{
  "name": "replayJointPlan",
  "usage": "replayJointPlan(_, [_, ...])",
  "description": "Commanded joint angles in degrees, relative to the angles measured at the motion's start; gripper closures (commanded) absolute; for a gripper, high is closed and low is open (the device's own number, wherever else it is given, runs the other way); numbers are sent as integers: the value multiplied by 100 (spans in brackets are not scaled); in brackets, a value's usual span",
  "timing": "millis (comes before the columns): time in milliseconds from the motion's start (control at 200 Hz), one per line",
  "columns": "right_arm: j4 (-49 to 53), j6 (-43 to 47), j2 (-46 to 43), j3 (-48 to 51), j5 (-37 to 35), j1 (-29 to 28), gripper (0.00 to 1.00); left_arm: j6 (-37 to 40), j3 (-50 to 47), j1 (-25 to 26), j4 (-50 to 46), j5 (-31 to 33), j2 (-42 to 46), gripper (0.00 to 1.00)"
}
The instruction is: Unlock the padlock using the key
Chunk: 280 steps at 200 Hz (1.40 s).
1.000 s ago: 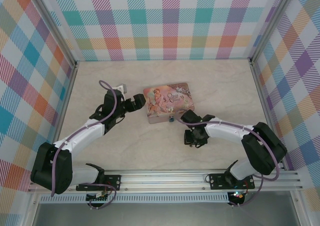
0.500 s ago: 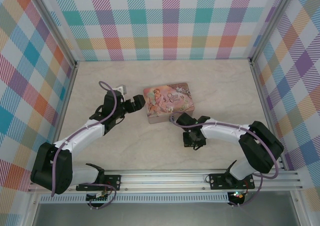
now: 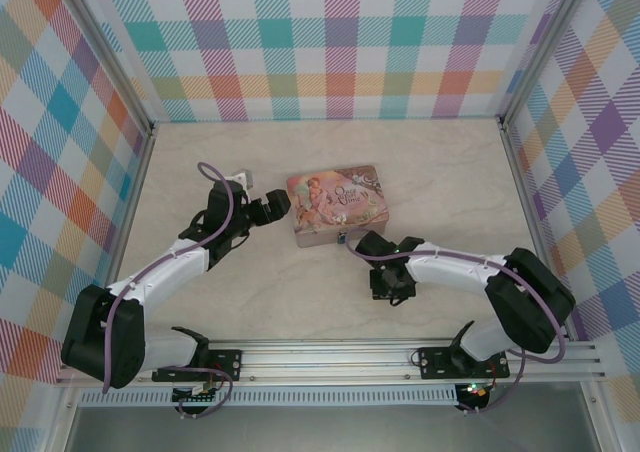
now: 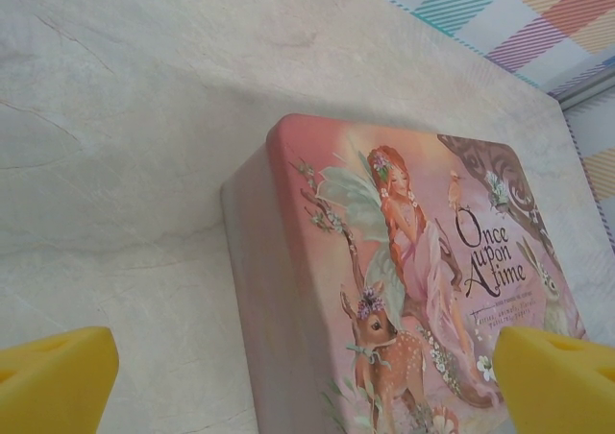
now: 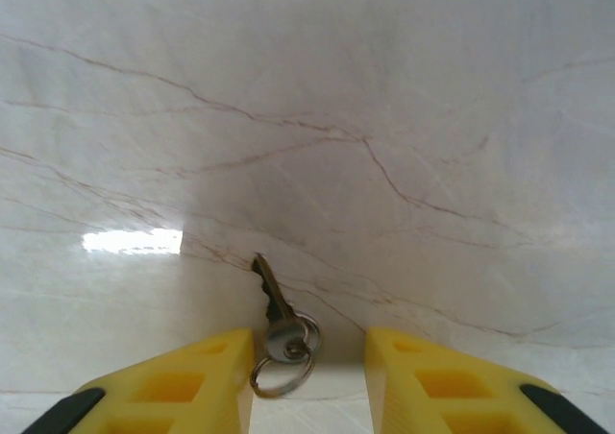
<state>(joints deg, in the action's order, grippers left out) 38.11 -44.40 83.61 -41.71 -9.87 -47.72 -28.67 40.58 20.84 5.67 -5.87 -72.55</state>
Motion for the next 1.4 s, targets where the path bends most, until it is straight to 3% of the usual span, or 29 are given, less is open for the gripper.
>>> replayJointPlan(0, [363,-128,-107,154,-15,-35,67,66,-61,-45,-22,8,85,0])
replayJointPlan(180, [249,-130,-265,291,6,-28,73,63,-35,-45,-31,0,65,0])
replayJointPlan(455, [49,-43,-243,262,101,4,74,67,16,-45,-40,-20,22,0])
replayJointPlan(1105, [-319,412,-706,371,301,349,100,164,110,-54,-132,-127,68,0])
replayJointPlan(1395, [-716,855,-1497,416,495,540,100,-128,107,-30,-48,-858,241,2])
